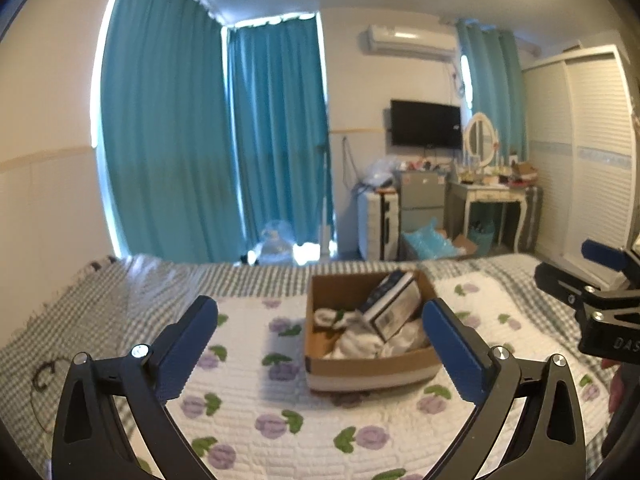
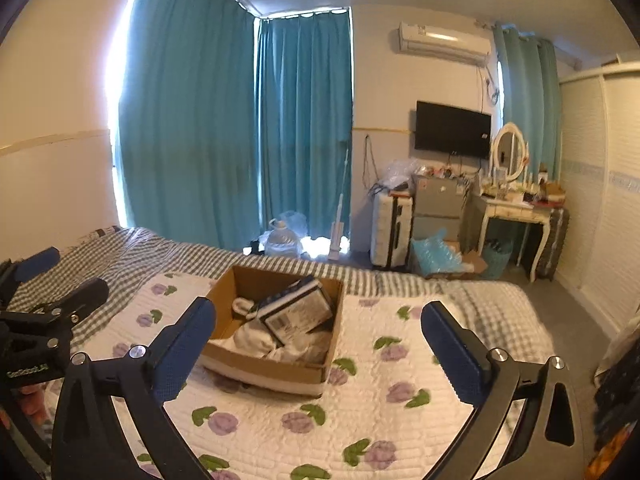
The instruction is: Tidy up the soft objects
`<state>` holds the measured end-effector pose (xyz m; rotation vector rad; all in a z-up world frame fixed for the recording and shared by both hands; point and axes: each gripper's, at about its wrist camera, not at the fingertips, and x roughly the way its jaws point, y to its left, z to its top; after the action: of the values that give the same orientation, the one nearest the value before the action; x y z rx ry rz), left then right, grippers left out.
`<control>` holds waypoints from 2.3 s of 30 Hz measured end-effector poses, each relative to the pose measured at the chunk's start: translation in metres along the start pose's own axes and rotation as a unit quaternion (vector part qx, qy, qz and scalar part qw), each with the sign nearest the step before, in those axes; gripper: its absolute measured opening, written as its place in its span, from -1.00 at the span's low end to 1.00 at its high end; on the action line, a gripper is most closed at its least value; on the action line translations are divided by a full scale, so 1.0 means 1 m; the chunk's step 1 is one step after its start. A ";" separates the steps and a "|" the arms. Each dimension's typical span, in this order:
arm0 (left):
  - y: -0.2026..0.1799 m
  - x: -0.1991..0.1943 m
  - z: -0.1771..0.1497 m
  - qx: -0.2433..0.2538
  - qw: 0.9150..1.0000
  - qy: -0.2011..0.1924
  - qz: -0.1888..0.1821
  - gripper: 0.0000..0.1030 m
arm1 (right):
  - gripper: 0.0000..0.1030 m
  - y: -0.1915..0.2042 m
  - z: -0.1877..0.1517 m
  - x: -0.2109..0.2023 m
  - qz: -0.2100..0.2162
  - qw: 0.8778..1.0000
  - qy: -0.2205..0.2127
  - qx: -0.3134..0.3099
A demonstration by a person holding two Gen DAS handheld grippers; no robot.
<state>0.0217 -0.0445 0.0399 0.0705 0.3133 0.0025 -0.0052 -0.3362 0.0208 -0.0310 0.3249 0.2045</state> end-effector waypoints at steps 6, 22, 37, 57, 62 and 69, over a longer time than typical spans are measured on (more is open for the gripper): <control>-0.001 0.013 -0.022 0.003 1.000 0.029 0.001 1.00 | 1.00 -0.004 -0.016 0.012 0.008 1.000 0.011 0.007; 0.005 0.019 -0.029 -0.019 0.999 0.035 -0.005 1.00 | 1.00 0.000 -0.026 0.019 0.001 1.000 0.021 0.004; 0.006 0.019 -0.030 -0.017 0.999 0.042 -0.007 1.00 | 1.00 0.007 -0.029 0.024 0.001 1.000 0.030 -0.003; 0.008 0.018 -0.029 -0.014 0.999 0.042 -0.003 1.00 | 1.00 0.007 -0.029 0.028 -0.001 0.999 0.035 -0.002; 0.008 0.018 -0.029 -0.014 0.999 0.043 -0.003 1.00 | 1.00 0.008 -0.029 0.029 0.000 0.999 0.035 -0.001; 0.006 0.017 -0.031 -0.010 0.999 0.045 -0.006 1.00 | 1.00 0.008 -0.030 0.031 -0.002 0.999 0.038 -0.001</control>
<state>0.0287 -0.0357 0.0059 0.0495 0.4040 -0.0022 0.0129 -0.3242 -0.0173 -0.0413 0.3999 0.1994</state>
